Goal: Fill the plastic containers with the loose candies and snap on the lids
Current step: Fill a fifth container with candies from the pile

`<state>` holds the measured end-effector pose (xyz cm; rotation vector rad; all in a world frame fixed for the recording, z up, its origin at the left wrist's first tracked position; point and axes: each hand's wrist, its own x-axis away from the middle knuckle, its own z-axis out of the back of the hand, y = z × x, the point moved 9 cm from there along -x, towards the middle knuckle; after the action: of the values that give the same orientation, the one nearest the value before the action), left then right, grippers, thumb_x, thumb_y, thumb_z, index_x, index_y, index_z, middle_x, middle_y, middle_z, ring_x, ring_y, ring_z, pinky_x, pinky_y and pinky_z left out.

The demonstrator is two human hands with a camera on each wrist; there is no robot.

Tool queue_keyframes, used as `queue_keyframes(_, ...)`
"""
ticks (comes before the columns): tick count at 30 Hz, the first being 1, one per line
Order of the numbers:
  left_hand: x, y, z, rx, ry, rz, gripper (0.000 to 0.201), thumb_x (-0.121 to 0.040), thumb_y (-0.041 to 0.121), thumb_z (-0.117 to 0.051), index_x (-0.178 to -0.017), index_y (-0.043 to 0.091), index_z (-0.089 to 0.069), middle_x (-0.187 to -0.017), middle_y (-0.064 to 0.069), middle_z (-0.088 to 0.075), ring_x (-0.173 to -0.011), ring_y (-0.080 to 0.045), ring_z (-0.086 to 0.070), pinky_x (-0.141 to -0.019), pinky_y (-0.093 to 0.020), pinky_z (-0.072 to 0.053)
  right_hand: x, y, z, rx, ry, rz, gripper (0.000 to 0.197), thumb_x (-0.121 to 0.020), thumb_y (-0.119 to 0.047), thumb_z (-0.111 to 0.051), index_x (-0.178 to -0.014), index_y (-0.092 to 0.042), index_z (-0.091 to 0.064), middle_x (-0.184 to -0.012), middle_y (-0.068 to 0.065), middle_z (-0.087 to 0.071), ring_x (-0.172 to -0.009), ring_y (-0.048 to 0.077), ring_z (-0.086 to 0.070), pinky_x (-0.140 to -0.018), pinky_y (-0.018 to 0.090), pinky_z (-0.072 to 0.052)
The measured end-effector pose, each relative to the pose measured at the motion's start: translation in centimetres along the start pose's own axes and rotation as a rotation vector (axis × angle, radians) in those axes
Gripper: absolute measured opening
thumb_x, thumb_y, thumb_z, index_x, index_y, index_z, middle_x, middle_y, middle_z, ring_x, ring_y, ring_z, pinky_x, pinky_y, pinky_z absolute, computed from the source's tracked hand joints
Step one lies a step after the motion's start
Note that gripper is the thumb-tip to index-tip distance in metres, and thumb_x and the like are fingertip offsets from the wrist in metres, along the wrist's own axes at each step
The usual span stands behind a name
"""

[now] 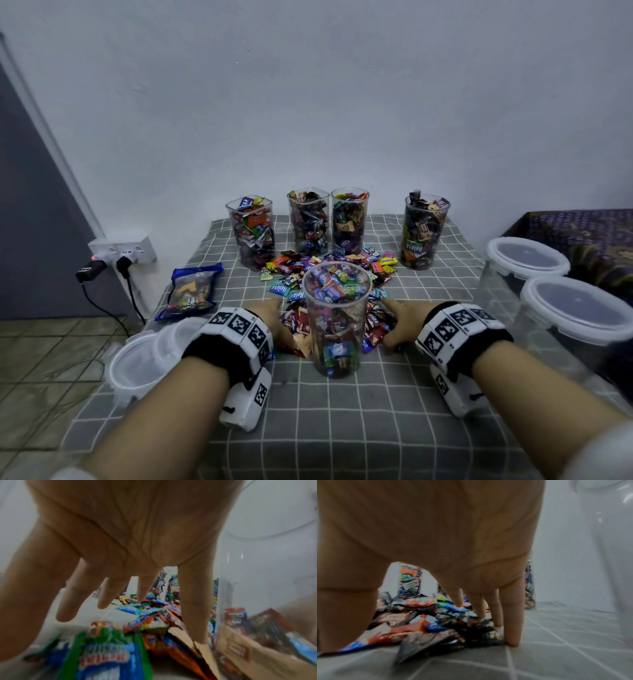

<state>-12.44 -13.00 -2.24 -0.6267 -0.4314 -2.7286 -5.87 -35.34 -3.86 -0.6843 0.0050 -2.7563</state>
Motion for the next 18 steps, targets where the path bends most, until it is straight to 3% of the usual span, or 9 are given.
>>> queue_keyframes(4,-0.4,1.1,-1.1,-0.005,-0.006,-0.062,0.093,-0.076,0.029,-0.077,-0.149,0.021,-0.018,-0.146,-0.006,-0.041,-0.13,-0.025,-0.043,-0.1,-0.032,-0.037,-0.2,-0.6,-0.4,0.071,0.041,-0.006,0.108,-0.073,-0.054,-0.068,-0.151,-0.022,-0.001,-0.156,0.006,-0.02,-0.136,0.026,-0.034,-0.109,0.04,-0.035)
queue_keyframes(10,-1.1,1.7,-1.6,-0.038,0.031,-0.1,0.094,-0.074,0.026,-0.079,-0.147,0.023,-0.02,-0.14,-0.008,-0.048,-0.124,-0.027,-0.049,-0.1,-0.036,-0.042,-0.3,-2.3,-0.6,0.059,0.076,0.071,0.109,-0.072,-0.054,-0.07,-0.151,-0.025,0.0,-0.156,0.006,-0.017,-0.134,0.027,-0.037,-0.105,0.039,-0.039)
queue_keyframes(14,-1.7,2.5,-1.6,-0.082,0.087,-0.163,0.07,-0.074,0.025,-0.077,-0.135,0.025,-0.041,-0.127,-0.006,-0.057,-0.113,-0.026,-0.056,-0.094,-0.038,-0.048,-0.4,-3.4,-0.6,0.108,0.09,0.111,0.096,-0.076,-0.05,-0.069,-0.149,-0.027,-0.011,-0.152,0.006,-0.026,-0.128,0.028,-0.044,-0.099,0.039,-0.045)
queue_keyframes(18,-2.2,3.2,-1.6,-0.104,0.168,-0.207,0.024,-0.082,0.032,-0.067,-0.105,0.025,-0.063,-0.106,-0.003,-0.066,-0.092,-0.023,-0.063,-0.082,-0.035,-0.054,-0.3,-3.7,0.2,0.062,0.119,0.13,0.074,-0.082,-0.041,-0.067,-0.143,-0.026,-0.03,-0.136,0.005,-0.048,-0.12,0.024,-0.05,-0.097,0.036,-0.046)
